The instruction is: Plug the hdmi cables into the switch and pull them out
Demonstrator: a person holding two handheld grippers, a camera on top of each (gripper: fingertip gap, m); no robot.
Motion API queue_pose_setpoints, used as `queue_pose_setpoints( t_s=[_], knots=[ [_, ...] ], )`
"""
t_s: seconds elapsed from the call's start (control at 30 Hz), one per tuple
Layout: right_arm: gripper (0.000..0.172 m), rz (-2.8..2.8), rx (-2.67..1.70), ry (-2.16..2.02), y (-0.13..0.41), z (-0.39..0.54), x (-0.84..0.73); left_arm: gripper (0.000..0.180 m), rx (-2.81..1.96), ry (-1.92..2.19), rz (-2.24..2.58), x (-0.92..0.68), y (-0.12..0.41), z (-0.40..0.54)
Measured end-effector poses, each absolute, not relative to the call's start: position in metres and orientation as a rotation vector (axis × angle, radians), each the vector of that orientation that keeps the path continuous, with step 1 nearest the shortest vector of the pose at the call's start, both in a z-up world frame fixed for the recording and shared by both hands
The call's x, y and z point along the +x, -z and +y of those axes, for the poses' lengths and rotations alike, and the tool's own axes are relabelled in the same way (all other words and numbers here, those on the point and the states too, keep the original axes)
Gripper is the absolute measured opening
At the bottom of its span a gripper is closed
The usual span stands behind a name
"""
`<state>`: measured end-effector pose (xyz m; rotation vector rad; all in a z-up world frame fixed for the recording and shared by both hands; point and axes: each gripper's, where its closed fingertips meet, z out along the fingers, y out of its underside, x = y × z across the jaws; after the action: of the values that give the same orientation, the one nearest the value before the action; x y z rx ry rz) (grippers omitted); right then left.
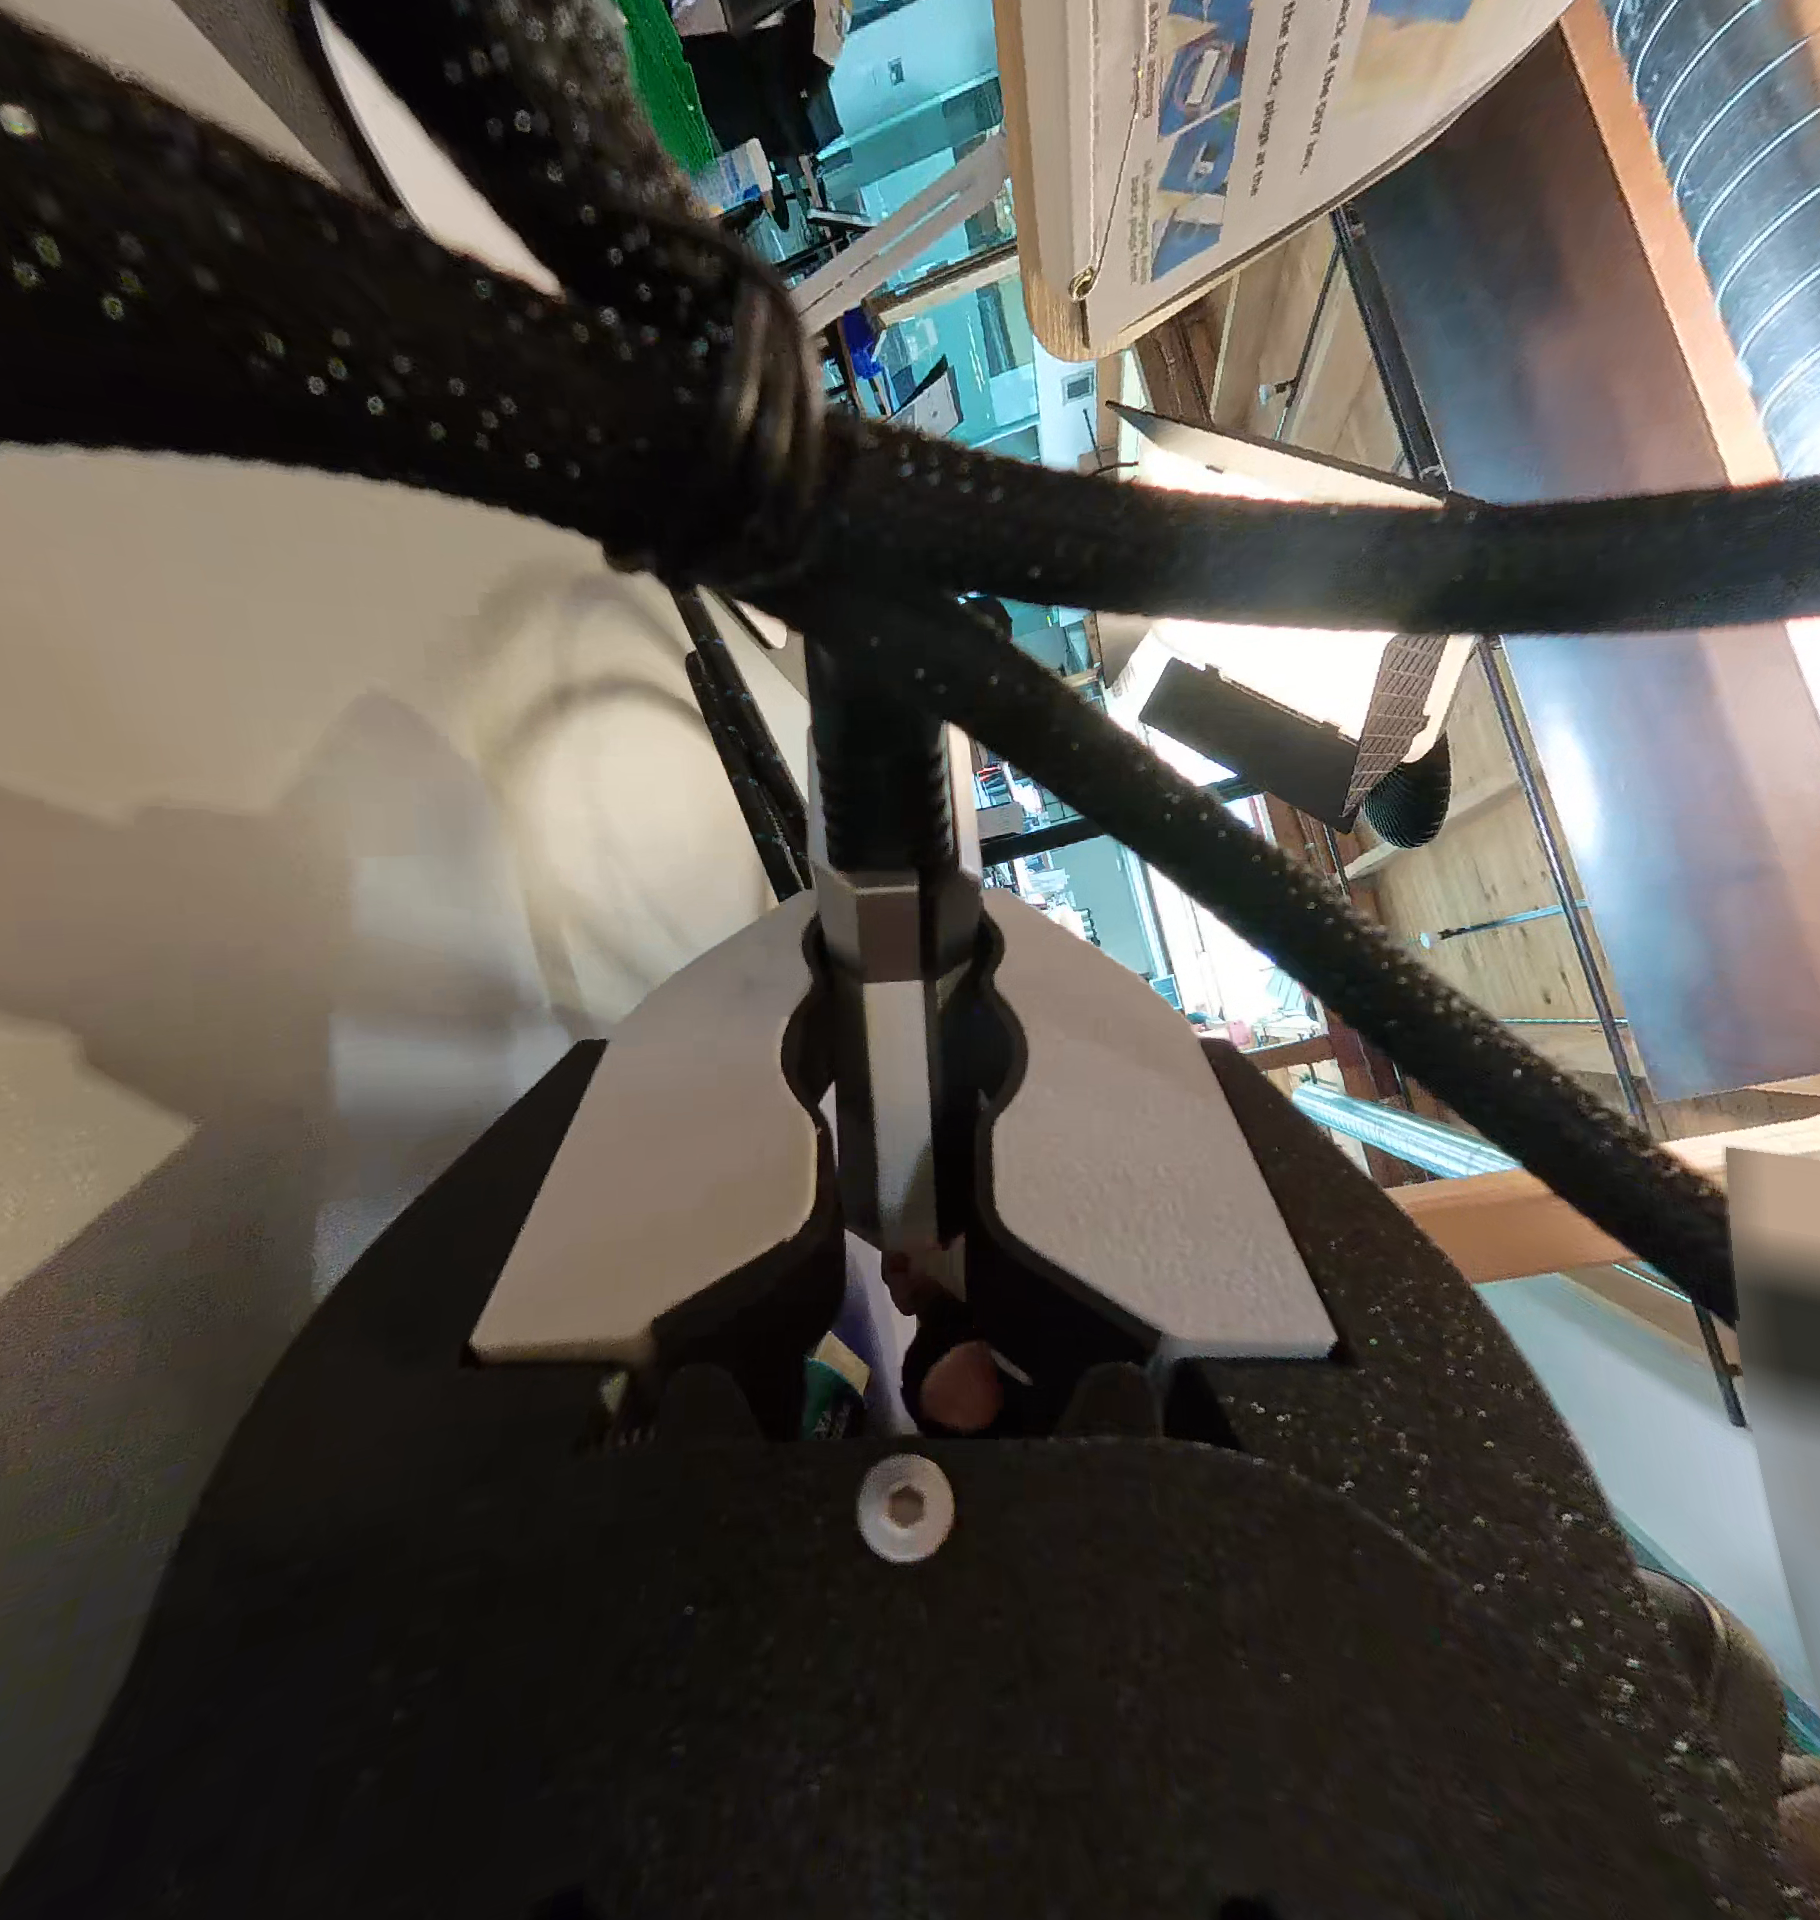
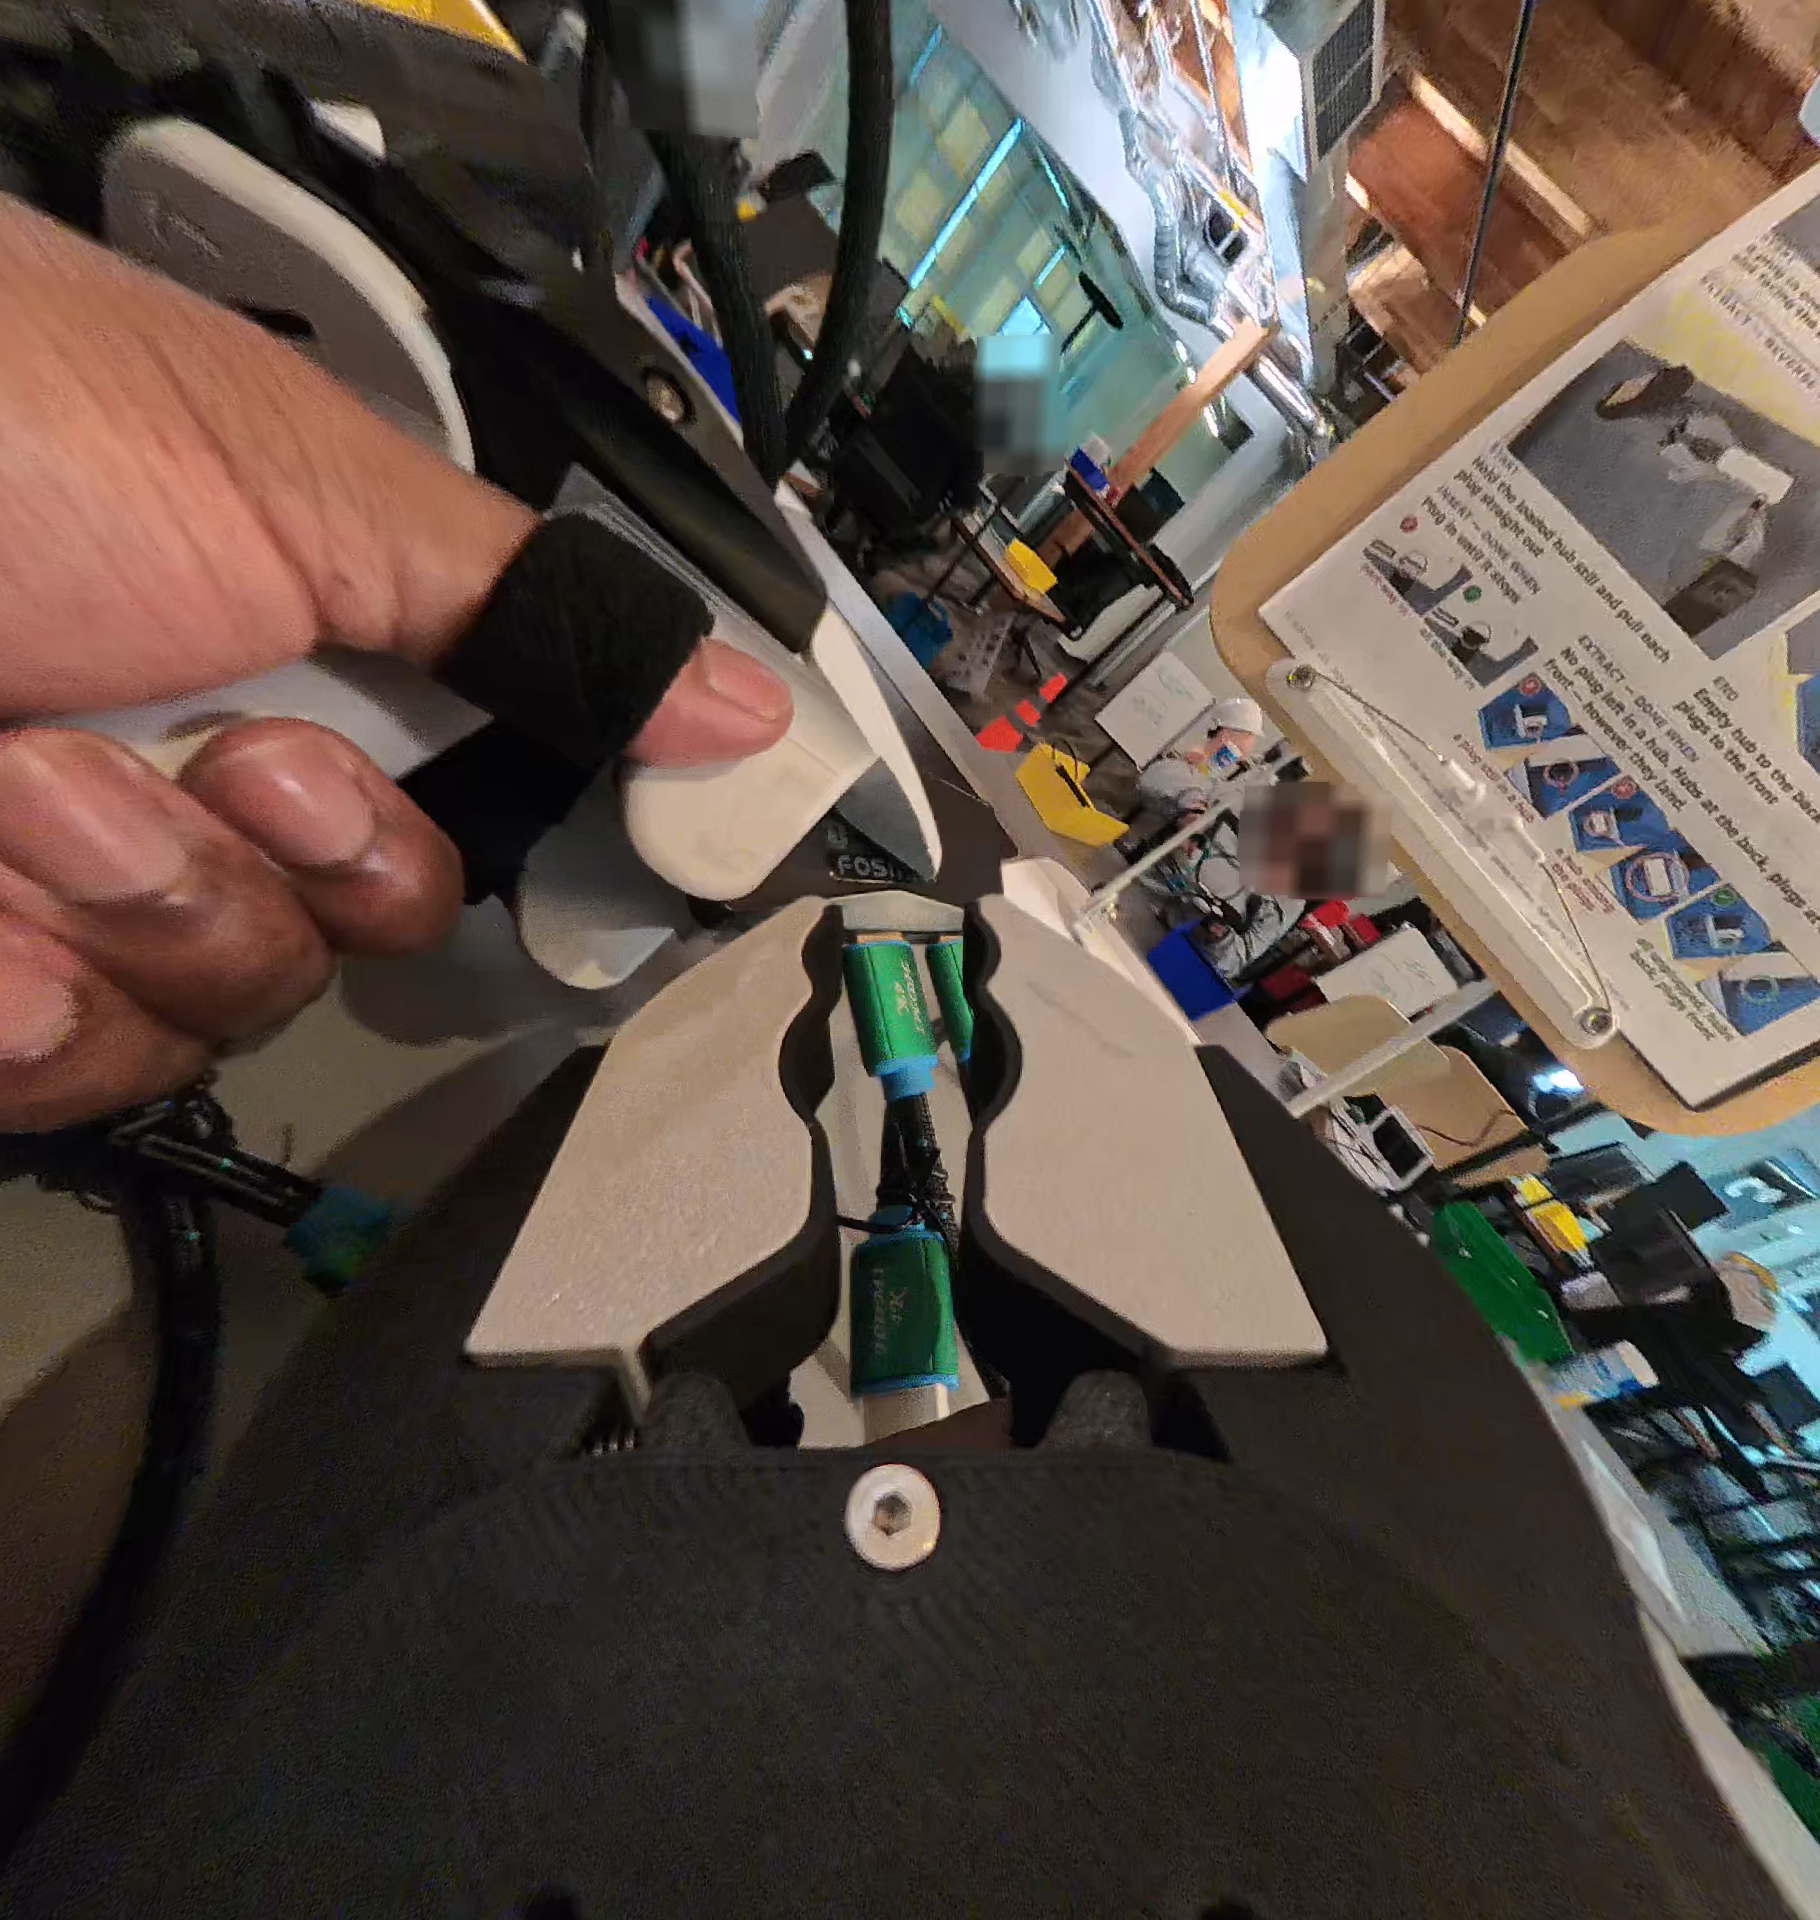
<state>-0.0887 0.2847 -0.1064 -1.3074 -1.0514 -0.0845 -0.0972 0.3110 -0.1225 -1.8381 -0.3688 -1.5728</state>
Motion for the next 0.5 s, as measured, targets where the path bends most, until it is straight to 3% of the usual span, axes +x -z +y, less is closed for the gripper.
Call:
queue_pose_setpoints(
  t_s=[0.27,0.5],
  knots=[
    [0.018,-1.072,-1.276,-0.165,0.085,0.269,-0.083,0.021,-1.788,1.545,-0.369,-0.11,0.114,0.313],
    [0.022,-1.434,-1.524,-0.713,0.136,0.237,-0.069,0.021,-1.744,1.514,-0.324,-0.125,0.109,0.312]
  ],
)
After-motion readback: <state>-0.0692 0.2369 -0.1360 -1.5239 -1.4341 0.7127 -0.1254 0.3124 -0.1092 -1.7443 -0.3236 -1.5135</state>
